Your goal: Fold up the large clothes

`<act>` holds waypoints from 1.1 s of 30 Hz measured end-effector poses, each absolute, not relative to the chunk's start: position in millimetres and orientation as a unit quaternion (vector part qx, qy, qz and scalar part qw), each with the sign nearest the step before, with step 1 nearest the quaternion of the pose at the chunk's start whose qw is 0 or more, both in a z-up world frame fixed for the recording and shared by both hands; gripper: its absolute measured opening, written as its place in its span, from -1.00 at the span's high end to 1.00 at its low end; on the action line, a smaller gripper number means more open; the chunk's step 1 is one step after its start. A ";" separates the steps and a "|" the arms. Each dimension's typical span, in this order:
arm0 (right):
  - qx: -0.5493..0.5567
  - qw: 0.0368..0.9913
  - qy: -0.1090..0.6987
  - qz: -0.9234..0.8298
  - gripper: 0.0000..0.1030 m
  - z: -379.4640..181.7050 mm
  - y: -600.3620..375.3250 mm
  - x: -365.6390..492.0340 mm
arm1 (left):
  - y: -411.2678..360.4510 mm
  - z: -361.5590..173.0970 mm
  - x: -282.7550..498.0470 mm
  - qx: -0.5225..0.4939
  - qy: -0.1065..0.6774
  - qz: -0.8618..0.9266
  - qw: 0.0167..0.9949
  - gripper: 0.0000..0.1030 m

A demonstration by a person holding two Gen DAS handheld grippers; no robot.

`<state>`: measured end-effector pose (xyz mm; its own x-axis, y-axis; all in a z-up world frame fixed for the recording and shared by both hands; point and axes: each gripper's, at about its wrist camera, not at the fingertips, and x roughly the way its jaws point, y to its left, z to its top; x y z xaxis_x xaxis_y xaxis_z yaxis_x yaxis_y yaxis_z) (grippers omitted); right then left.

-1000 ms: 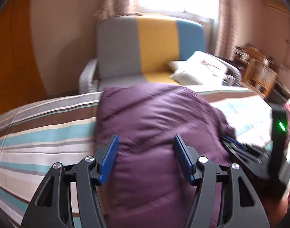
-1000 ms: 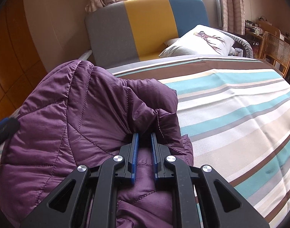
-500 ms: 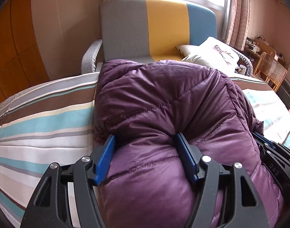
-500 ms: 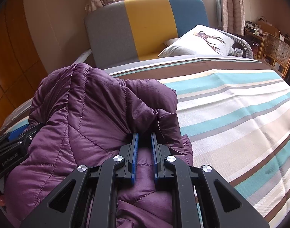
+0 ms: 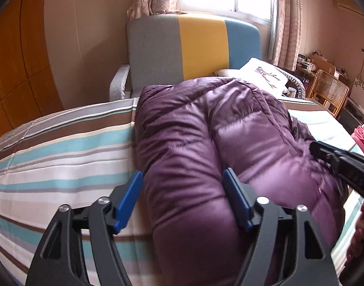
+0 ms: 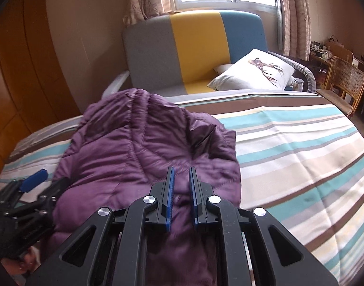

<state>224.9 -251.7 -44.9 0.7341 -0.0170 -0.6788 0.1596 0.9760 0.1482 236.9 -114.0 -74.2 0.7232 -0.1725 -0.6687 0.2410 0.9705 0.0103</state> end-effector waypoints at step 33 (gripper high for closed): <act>0.202 0.899 0.388 -0.034 0.12 -75.7 -300.2 208.9 | -86.6 -87.4 227.4 0.008 0.398 -0.136 0.907 -0.96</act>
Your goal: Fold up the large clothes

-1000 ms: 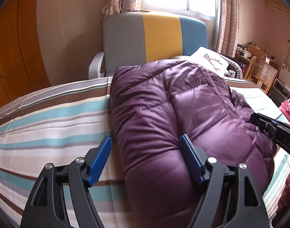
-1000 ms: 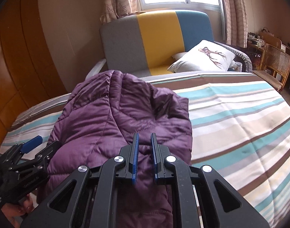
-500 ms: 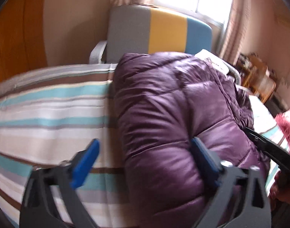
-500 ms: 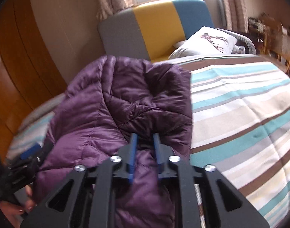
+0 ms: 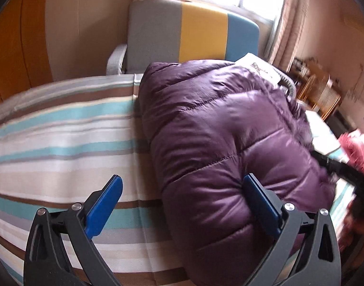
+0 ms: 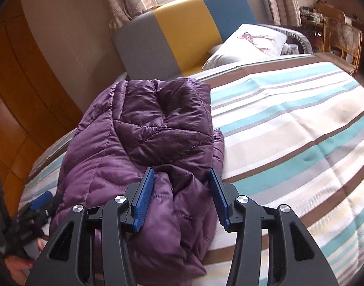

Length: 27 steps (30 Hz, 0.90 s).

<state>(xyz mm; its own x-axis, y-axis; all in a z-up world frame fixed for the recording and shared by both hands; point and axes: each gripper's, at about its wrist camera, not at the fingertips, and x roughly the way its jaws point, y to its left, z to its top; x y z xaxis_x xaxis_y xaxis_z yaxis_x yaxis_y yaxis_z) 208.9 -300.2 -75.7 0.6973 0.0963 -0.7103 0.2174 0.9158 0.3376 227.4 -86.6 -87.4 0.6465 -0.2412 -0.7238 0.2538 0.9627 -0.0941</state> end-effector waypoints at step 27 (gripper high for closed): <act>0.280 0.856 0.434 0.006 -0.27 -95.0 -325.3 223.8 | -99.2 -79.4 265.1 0.032 0.447 -0.160 0.880 -0.97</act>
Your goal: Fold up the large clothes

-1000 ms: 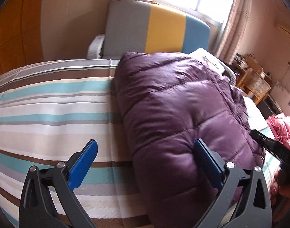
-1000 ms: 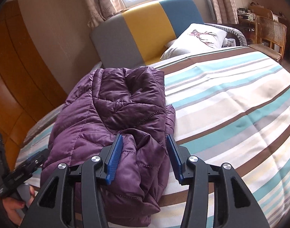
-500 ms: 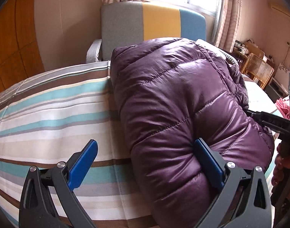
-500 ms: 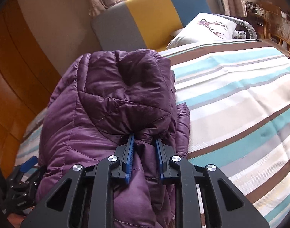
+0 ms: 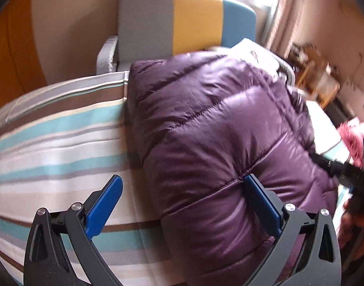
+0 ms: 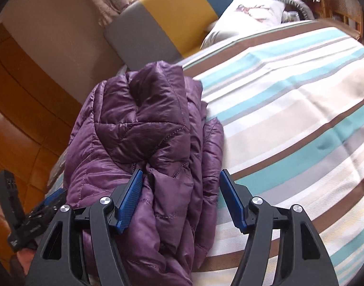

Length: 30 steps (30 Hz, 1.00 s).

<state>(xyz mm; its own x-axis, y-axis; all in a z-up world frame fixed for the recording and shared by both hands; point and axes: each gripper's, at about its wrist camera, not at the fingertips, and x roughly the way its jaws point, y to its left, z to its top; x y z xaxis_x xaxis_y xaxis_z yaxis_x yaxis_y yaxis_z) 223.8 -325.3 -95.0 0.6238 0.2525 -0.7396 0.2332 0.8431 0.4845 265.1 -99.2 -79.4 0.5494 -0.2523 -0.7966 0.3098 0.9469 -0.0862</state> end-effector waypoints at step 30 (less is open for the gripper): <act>0.335 0.821 0.454 0.083 0.37 -131.8 -344.1 246.2 | -92.4 -103.9 281.3 -0.065 0.473 -0.237 0.846 -0.49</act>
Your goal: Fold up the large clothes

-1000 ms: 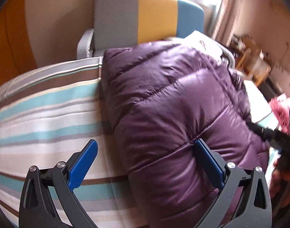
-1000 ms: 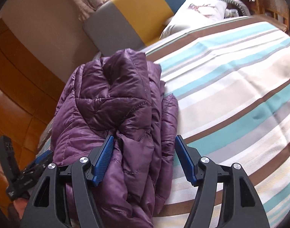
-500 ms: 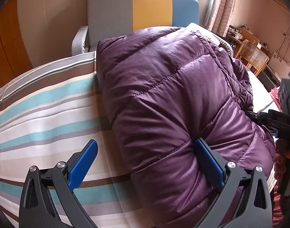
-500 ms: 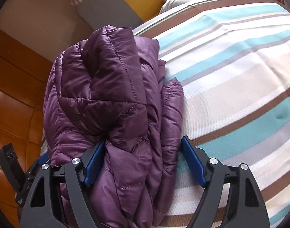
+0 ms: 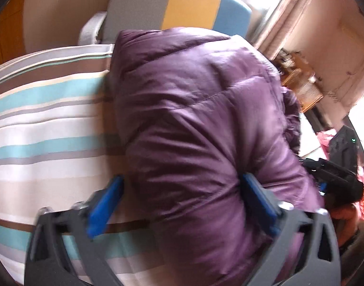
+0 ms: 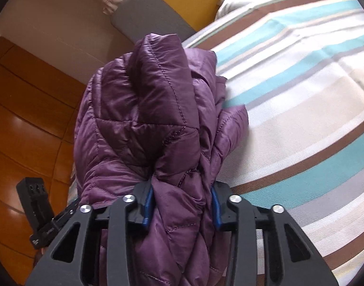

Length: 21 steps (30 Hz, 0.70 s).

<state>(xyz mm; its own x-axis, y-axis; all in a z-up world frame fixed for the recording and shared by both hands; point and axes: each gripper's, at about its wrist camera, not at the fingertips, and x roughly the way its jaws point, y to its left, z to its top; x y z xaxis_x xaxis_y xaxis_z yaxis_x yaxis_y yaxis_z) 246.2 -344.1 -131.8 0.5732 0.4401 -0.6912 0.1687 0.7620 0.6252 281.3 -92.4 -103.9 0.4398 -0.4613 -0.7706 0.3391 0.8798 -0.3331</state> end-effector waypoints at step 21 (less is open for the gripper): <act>0.326 0.869 0.347 0.135 0.53 -84.5 -316.7 188.6 | -99.0 -31.3 215.7 0.025 0.339 -0.239 0.910 0.20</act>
<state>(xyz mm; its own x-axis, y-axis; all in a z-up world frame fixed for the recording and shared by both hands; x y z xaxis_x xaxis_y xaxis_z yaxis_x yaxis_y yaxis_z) 188.6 -316.7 -84.5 0.7225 0.4612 -0.5150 -0.0089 0.7511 0.6601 215.7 -99.0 -31.3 0.6562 -0.4184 -0.6280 0.4526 0.8841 -0.1161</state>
